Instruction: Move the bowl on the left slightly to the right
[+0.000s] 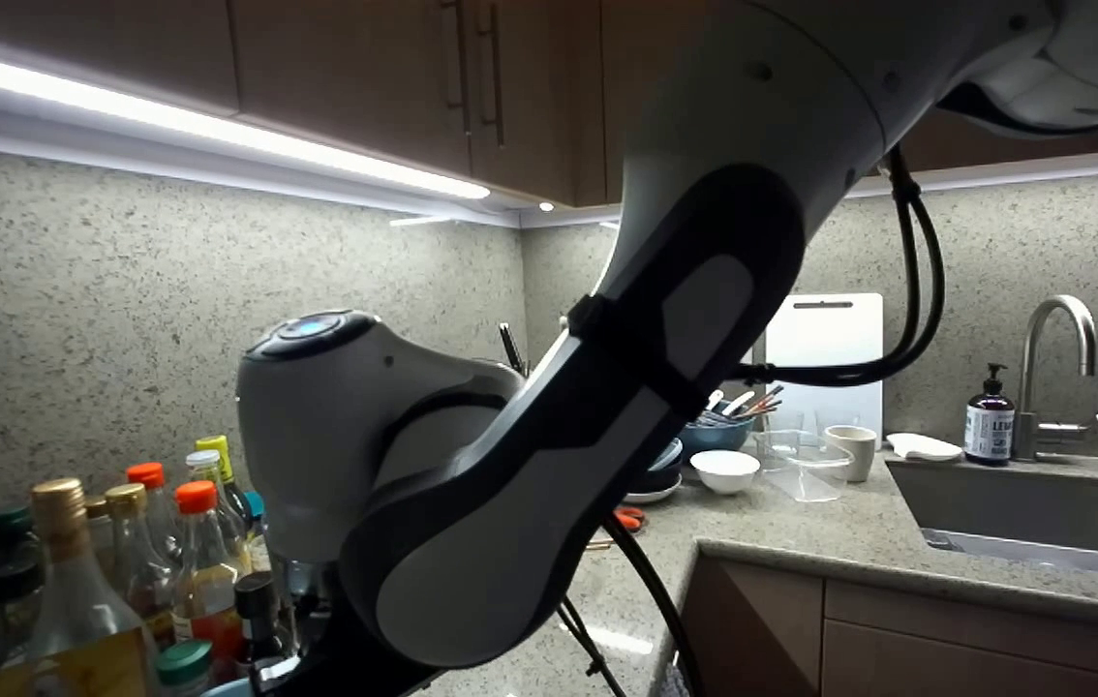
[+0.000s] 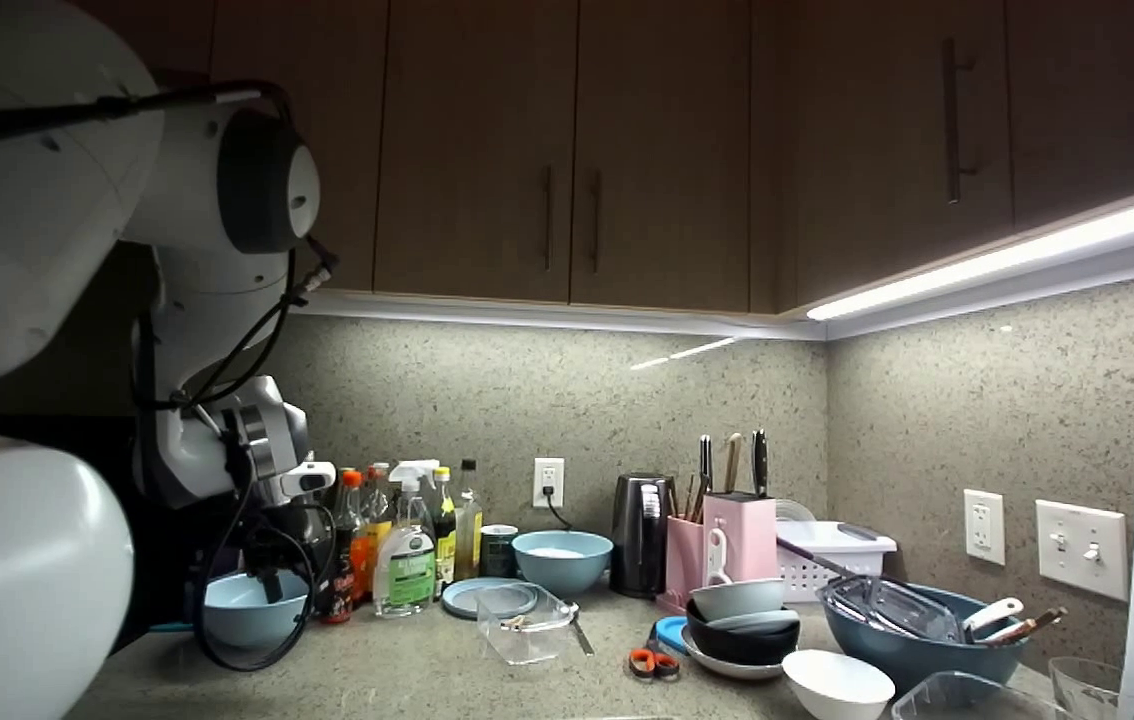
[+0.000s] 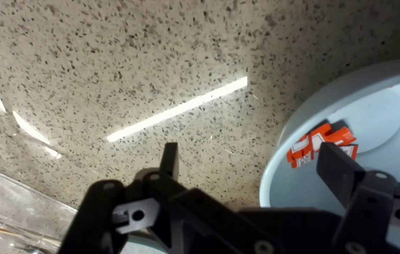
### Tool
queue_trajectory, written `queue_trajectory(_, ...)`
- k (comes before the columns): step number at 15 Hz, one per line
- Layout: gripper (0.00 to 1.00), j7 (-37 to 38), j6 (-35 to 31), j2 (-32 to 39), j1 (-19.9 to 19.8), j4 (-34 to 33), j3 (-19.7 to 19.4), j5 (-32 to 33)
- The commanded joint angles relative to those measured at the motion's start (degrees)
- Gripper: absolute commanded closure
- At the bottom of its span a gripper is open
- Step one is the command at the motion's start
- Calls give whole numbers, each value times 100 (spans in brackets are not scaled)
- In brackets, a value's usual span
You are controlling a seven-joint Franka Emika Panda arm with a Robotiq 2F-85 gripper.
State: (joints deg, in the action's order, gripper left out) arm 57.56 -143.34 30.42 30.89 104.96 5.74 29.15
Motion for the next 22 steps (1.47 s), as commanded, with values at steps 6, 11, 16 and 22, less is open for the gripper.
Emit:
queue_trajectory(6,59,-100,150,441,-64,-388,-183,-708)
queue_trajectory(11,90,315,-44,150,108,-253,-575,-391)
queue_trajectory(16,94,640,-125,-489,-181,343,-863,-512)
queue_trajectory(22,93,629,-153,-1039,-812,1045,-725,-985)
